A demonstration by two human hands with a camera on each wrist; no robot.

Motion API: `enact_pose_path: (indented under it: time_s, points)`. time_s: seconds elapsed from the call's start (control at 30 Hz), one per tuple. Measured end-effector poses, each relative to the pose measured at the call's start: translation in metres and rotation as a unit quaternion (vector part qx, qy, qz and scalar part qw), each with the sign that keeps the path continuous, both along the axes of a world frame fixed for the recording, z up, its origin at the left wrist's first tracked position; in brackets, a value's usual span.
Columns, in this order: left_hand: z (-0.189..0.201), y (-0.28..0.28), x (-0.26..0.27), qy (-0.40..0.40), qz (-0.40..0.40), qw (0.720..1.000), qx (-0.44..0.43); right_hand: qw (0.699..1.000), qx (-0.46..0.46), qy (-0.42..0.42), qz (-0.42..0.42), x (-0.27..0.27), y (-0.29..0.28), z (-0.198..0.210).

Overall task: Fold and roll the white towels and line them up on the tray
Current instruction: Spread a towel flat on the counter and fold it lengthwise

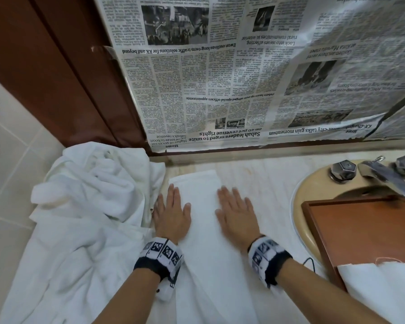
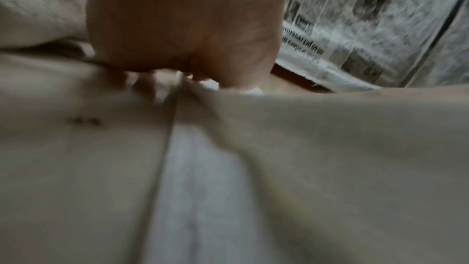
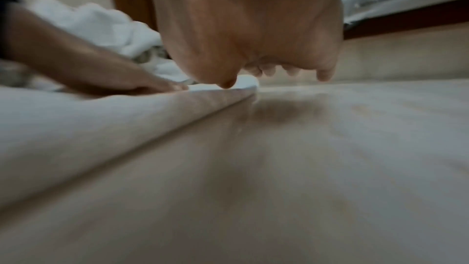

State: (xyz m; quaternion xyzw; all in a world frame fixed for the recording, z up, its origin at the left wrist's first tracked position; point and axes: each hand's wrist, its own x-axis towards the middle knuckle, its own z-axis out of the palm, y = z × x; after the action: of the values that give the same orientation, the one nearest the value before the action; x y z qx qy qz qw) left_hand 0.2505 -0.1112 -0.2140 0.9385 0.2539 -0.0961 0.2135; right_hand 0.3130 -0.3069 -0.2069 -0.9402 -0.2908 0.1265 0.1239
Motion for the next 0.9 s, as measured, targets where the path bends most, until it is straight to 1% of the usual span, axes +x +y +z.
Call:
enact_pose_path:
  time_s: [0.07, 0.1, 0.17, 0.23, 0.33, 0.43, 0.53, 0.63, 0.7, 0.77, 0.8, 0.87, 0.9]
  points:
    - [0.007, -0.010, -0.016, 0.022, -0.016, 1.000, -0.011, 0.998, -0.003, -0.010, 0.066, -0.030, -0.005, -0.008]
    - [0.009, -0.017, -0.026, 0.041, -0.026, 0.999, -0.011, 0.997, -0.012, -0.002, 0.074, -0.041, -0.009, -0.013]
    - [0.011, -0.028, -0.046, 0.071, -0.045, 0.996, -0.001, 0.997, -0.038, 0.024, 0.055, -0.049, -0.019, -0.018]
    - [0.011, -0.038, -0.061, 0.084, -0.058, 0.995, 0.002, 0.997, -0.051, 0.035, 0.036, -0.047, -0.035, -0.019]
    - [0.009, -0.050, -0.072, 0.092, -0.080, 0.992, 0.009, 0.997, -0.065, 0.014, 0.048, -0.042, -0.059, -0.016]
    - [0.002, -0.062, -0.063, 0.072, -0.094, 0.992, 0.035, 0.996, -0.075, 0.025, 0.034, -0.037, -0.075, -0.005]
    - [-0.001, -0.067, -0.038, 0.058, -0.096, 0.993, 0.030, 0.995, -0.098, 0.029, 0.021, -0.024, -0.085, -0.003]
    - [0.004, -0.067, -0.014, 0.048, -0.079, 0.996, 0.018, 0.994, -0.101, 0.035, 0.003, -0.006, -0.087, -0.004]
    - [0.009, -0.069, -0.007, 0.049, -0.058, 0.997, 0.007, 0.995, -0.084, 0.048, -0.027, 0.001, -0.083, -0.002]
    - [0.013, -0.077, -0.012, 0.038, -0.044, 0.998, -0.009, 0.995, -0.062, 0.042, -0.066, -0.007, -0.076, 0.001]
    - [0.015, -0.081, -0.018, 0.027, -0.050, 0.998, -0.013, 0.996, -0.047, 0.037, -0.070, -0.017, -0.072, 0.003]
    - [0.015, -0.090, -0.036, 0.013, -0.072, 0.997, -0.018, 0.998, -0.031, 0.039, -0.040, -0.048, -0.065, 0.002]
    - [0.012, -0.093, -0.047, 0.014, -0.081, 0.996, -0.015, 0.998, -0.047, 0.049, -0.011, -0.064, -0.064, -0.001]
